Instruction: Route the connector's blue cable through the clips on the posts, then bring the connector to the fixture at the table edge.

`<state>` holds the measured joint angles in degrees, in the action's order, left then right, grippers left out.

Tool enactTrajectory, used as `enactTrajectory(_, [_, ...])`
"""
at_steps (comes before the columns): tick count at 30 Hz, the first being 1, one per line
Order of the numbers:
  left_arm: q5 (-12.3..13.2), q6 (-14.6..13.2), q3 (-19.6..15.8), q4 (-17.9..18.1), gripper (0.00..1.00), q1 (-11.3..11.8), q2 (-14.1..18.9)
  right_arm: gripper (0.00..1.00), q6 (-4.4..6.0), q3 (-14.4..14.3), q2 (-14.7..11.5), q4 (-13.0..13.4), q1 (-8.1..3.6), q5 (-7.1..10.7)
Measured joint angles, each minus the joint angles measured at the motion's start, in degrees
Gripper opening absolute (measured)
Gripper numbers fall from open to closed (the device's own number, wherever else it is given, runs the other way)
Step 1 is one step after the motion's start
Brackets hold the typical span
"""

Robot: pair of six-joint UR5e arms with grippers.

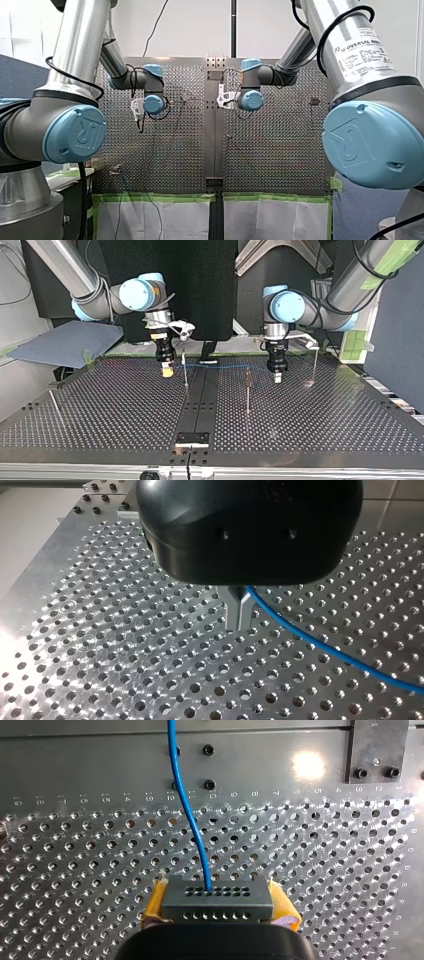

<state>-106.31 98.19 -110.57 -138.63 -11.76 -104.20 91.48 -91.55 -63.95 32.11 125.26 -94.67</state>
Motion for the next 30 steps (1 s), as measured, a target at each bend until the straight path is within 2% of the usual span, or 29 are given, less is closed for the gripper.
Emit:
enactTrajectory(7, [0.56, -0.97, 0.58, 0.13, 0.00, 0.36, 0.00, 0.00, 0.07, 0.33, 0.00, -0.12, -0.31, -0.16])
enactTrajectory(24, [1.85, -1.18, 2.17, -0.53, 0.00, 0.77, -0.08, 0.00, 0.30, 1.28, 0.01, -0.17, -0.65, -0.19])
enactTrajectory(30, [2.31, -1.16, 3.88, -1.67, 0.00, 0.89, -1.23, 0.00, 0.36, 1.80, 0.06, -0.19, -0.67, -0.25])
